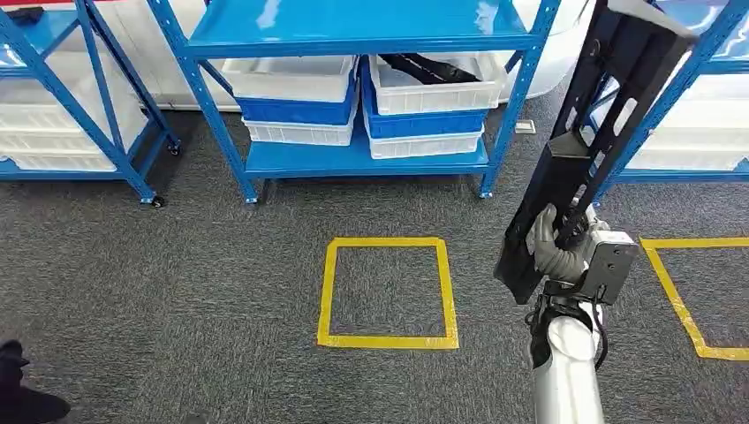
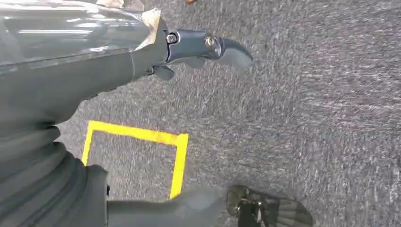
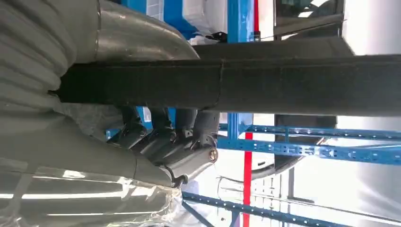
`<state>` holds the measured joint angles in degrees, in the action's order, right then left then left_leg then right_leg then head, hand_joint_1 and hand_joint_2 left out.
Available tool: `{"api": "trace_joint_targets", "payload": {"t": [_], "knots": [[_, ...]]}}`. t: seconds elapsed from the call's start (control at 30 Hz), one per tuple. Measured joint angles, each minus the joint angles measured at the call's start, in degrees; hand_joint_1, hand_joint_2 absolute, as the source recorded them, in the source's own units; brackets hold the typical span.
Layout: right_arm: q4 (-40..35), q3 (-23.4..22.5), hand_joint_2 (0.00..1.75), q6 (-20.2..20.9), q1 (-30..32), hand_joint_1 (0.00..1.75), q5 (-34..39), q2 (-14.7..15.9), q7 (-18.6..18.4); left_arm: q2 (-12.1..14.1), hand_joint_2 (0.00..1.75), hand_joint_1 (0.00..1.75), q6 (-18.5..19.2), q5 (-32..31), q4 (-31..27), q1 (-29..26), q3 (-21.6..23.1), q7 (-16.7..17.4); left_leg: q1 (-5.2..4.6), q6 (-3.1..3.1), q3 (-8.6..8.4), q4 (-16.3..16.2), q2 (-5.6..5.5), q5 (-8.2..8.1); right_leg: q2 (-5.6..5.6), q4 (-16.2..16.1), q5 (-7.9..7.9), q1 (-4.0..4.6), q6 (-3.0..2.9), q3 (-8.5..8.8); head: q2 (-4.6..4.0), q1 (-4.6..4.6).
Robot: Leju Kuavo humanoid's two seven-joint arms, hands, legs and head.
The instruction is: Take the parts from the cabinet and place them on the table.
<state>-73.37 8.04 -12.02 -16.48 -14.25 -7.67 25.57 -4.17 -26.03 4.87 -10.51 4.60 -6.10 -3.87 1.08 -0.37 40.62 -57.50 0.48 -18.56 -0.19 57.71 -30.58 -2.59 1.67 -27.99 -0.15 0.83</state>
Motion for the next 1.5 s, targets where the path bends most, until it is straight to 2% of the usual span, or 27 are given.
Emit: {"api": "trace_joint_targets", "payload": {"t": [0.07, 0.1, 0.13, 0.17, 0.23, 0.3, 0.37, 0.47, 0.5, 0.53, 0.57, 0.63, 0.67, 0.73, 0.77, 0.8, 0.87, 0.9, 0.97, 1.0, 1.07, 1.1, 1.17, 1.23, 1.3, 1.37, 1.5], "knots": [[0.0, -0.39, 1.75, 0.13, 0.23, 1.75, 0.07, -0.13, 0.57, -0.02, 1.75, 0.0, 0.15, -0.13, 0.0, -0.21, 0.02, -0.13, 0.02, -0.27, 1.37, -6.46, -0.12, -9.18, -0.18, 0.07, 1.65, 0.59, -1.42, -1.24, 0.0, 0.04], [0.0, -0.55, 1.75, 0.26, 0.3, 1.75, 0.22, -0.13, 0.87, -0.02, 1.75, 0.0, 0.15, -0.22, 0.0, -0.18, 0.02, -0.15, 0.05, -0.36, 2.1, -11.09, -0.12, -12.62, -0.19, 0.08, 2.48, 0.86, -1.58, -2.21, 0.0, 0.07], [0.0, -0.72, 1.75, 0.33, 0.34, 1.75, 0.26, -0.13, 0.92, 0.0, 1.75, 0.0, 0.15, -0.31, 0.0, -0.14, 0.02, -0.22, 0.04, -0.43, 2.52, -14.84, -0.12, -14.41, -0.19, 0.21, 3.24, 1.02, -1.61, -3.14, 0.0, 0.02], [0.0, -0.9, 1.75, 0.37, 0.43, 1.75, 0.31, -0.13, 0.98, -0.02, 1.75, 0.0, 0.17, -0.41, 0.0, -0.14, 0.02, -0.24, 0.05, -0.43, 2.41, -17.84, -0.12, -14.39, -0.19, 0.32, 3.93, 1.21, -1.66, -4.19, 0.0, 0.11], [0.0, -1.11, 1.75, 0.39, 0.83, 1.75, 0.33, -0.13, 0.96, -0.02, 1.75, 0.0, 0.24, -0.52, 0.0, -0.14, 0.02, -0.24, 0.04, -0.07, -0.69, -17.09, -0.13, -10.67, -0.19, 0.47, 5.3, 1.44, -1.5, -6.09, 0.0, 0.07], [-0.07, -1.38, 1.75, 0.81, 0.99, 1.75, 0.15, -0.31, 0.96, 0.0, 1.75, 0.0, 0.24, -0.66, -0.02, 0.08, 0.02, -0.24, 0.01, 0.74, -7.79, -8.98, -0.49, -9.12, -0.08, 0.54, 6.56, 1.53, -1.17, -7.35, 0.0, 0.11], [-0.57, -1.73, 1.75, 1.59, 0.97, 1.75, -0.02, -0.61, 1.05, 0.09, 1.75, 0.0, 0.22, -0.74, -0.07, 0.44, 0.02, -0.26, -0.44, 1.32, -14.03, -0.18, -0.94, -12.07, -0.16, 0.6, 7.37, 1.83, -0.41, -7.7, 0.0, -0.02], [-0.68, -1.86, 1.75, 2.51, 0.88, 1.75, -0.2, -0.77, 1.48, 0.11, 1.75, 0.0, 0.15, -0.79, -0.07, 0.49, 0.02, -0.31, -1.07, 2.13, -12.8, 0.62, -0.86, -11.21, -0.15, -0.05, 9.68, 1.57, 1.2, -8.51, 0.0, 0.0], [-0.68, -2.18, 1.75, 2.64, 0.95, 1.75, -0.2, -0.74, 1.75, 0.02, 1.75, 0.0, 0.13, -0.76, -0.04, 0.42, 0.0, -0.31, -0.4, 2.73, -11.94, 1.13, -0.41, -10.21, -0.16, 0.39, 9.09, 1.67, 1.27, -9.13, 0.0, -0.07], [-0.68, -2.47, 1.75, 2.78, 0.96, 1.75, -0.24, -0.77, 1.92, -0.07, 1.75, 0.0, 0.11, -0.79, -0.04, 0.44, 0.0, -0.31, -0.71, 3.01, -11.44, 1.11, -0.35, -9.45, 0.05, 1.56, 6.91, 1.57, 0.85, -9.94, 0.0, -0.04], [-0.68, -2.67, 1.75, 2.86, 0.9, 1.75, -0.26, -0.79, 1.92, 0.0, 1.75, 0.0, 0.11, -0.85, -0.04, 0.44, 0.0, -0.31, -0.74, 3.55, -10.34, 1.1, -0.28, -8.56, 0.03, 4.71, 3.01, 1.62, 0.0, -11.16, 0.0, -0.53], [-0.68, -2.91, 1.75, 2.99, 0.94, 1.75, -0.31, -0.74, 1.94, 0.02, 1.75, 0.0, 0.07, -0.85, -0.04, 0.41, 0.0, -0.42, -0.92, 3.6, -8.26, 1.1, -0.3, -7.2, 0.05, 12.66, -2.37, 1.52, -0.43, -12.62, 0.0, -0.61], [-0.68, -3.02, 1.75, 3.04, 0.97, 1.75, -0.33, -0.76, 1.97, 0.02, 1.75, 0.0, -0.02, -0.87, -0.04, 0.4, 0.0, -0.48, -0.94, 3.51, -7.21, 1.09, -0.29, -6.36, 0.05, 16.03, -2.42, 1.52, 0.11, -12.91, 0.0, -0.63], [-0.63, -3.3, 1.75, 3.26, 0.97, 1.75, -0.39, -0.76, 2.05, -0.04, 1.75, 0.0, -0.2, -0.92, -0.04, 0.4, 0.0, -0.48, -0.98, 3.26, -4.85, 1.0, -0.13, -4.63, 0.05, 18.66, 2.51, 1.57, 2.15, -11.79, 0.0, -0.68], [-0.63, -3.39, 1.75, 3.36, 0.93, 1.75, -0.46, -0.76, 2.08, -0.09, 1.75, 0.0, -0.2, -0.85, -0.04, 0.38, -0.02, -0.48, -0.99, 3.06, -3.8, 0.97, -0.07, -3.82, 0.06, 16.84, 4.91, 1.58, 2.74, -9.79, 0.0, -0.66], [-0.59, -3.45, 1.75, 3.45, 0.84, 1.75, -0.5, -0.79, 2.16, -0.09, 1.75, 0.0, -0.2, -0.7, -0.04, 0.37, -0.07, -0.48, -0.99, 2.85, -2.97, 0.92, -0.07, -3.1, 0.05, 13.17, 5.32, 1.65, 2.55, -6.77, 0.0, -0.66], [-0.48, -3.56, 1.75, 3.61, 0.29, 1.75, -0.5, -0.96, 2.29, -0.07, 1.75, 0.0, -0.22, -0.66, -0.07, 0.36, -0.15, -0.5, -1.43, 2.25, -2.08, 0.47, -0.09, -2.18, 0.0, 0.62, 0.16, 2.14, 0.78, 2.18, 0.0, -0.68], [-0.46, -3.63, 1.75, 3.65, -0.07, 1.75, -0.5, -1.09, 2.49, -0.07, 1.75, 0.0, -0.2, -0.66, -0.07, 0.36, -0.3, -0.54, -1.51, 1.96, -1.93, 0.37, 0.0, -1.61, 0.16, -2.73, -1.82, 2.01, -0.01, 2.83, 0.0, -0.44], [-0.24, -3.76, 1.75, 3.78, -0.52, 1.75, -0.48, -1.09, 2.8, -0.02, 1.75, 0.0, -0.2, -0.66, -0.07, 0.4, -0.66, -0.61, -1.39, 1.51, -1.65, 0.74, 0.04, -0.69, 0.28, -2.27, -1.66, 2.27, -0.55, 2.13, 0.0, -0.39], [0.0, -3.89, 1.75, 3.78, -0.49, 1.75, -0.48, -1.07, 2.82, 0.07, 1.75, 0.0, -0.22, -0.66, -0.07, 0.18, -0.92, -0.61, -1.0, 1.05, -1.45, 0.58, -0.03, -0.61, 0.19, -2.41, -1.07, 1.33, -1.44, 2.1, 0.0, -0.42], [0.28, -4.13, 1.75, 3.83, -0.52, 1.75, -0.37, -1.11, 2.82, -0.04, 1.75, 0.0, -0.2, -0.66, -0.07, -0.17, -0.96, -0.61, -0.82, 0.33, -0.28, -2.89, -0.25, -6.06, -0.02, -2.38, -0.21, 1.46, -2.46, 1.65, 0.0, -0.37], [0.35, -4.24, 1.75, 3.82, -0.54, 1.75, -0.28, -1.22, 2.84, -0.02, 1.75, 0.0, -0.2, -0.68, -0.07, -0.23, -0.98, -0.61, -0.76, -0.05, 1.17, -7.64, -0.38, -9.79, -0.09, -2.34, 0.26, 1.49, -2.69, 1.71, 0.0, -0.37], [0.65, -4.28, 1.75, 3.82, -0.51, 1.75, -0.31, -1.25, 2.84, 0.07, 1.75, 0.0, -0.2, -0.77, -0.07, -0.25, -1.05, -0.61, -0.55, -0.5, 3.62, -15.82, -0.39, -12.57, -0.08, -2.2, 0.89, 1.62, -2.54, 0.86, 0.0, -0.37], [0.96, -4.48, 1.75, 3.85, -0.44, 1.75, -0.28, -1.25, 2.84, 0.07, 1.75, 0.0, -0.17, -0.89, -0.07, -0.31, -1.05, -0.61, -0.42, -0.45, 2.27, -16.05, -0.37, -10.69, -0.1, -1.88, 1.18, 1.66, -2.43, 0.27, 0.0, -0.37], [0.98, -4.68, 1.75, 3.82, -0.46, 1.75, -0.28, -1.29, 2.84, 0.11, 1.75, 0.0, -0.02, -1.18, -0.07, -0.3, -1.05, -0.61, -0.4, 0.08, -3.72, -6.89, -0.39, -6.69, -0.08, -1.53, 1.14, 1.68, -2.39, 0.15, 0.0, -0.35], [1.01, -4.85, 1.75, 3.82, -0.63, 1.75, -0.28, -1.38, 2.88, 0.26, 1.75, 0.0, 0.0, -1.22, -0.07, -0.29, -1.03, -0.61, -0.66, 0.81, -7.31, -1.16, -0.68, -6.65, -0.06, -1.41, 1.07, 2.24, -2.16, -0.36, 0.0, -0.42], [1.0, -5.11, 1.75, 3.85, -0.72, 1.75, -0.28, -1.44, 2.91, 0.33, 1.75, 0.0, 0.0, -1.31, -0.07, -0.17, -1.05, -0.61, -0.85, 1.73, -7.07, 0.37, -0.57, -6.66, -0.04, -1.44, 1.52, 2.34, -0.86, -1.04, 0.0, -0.37]]}}
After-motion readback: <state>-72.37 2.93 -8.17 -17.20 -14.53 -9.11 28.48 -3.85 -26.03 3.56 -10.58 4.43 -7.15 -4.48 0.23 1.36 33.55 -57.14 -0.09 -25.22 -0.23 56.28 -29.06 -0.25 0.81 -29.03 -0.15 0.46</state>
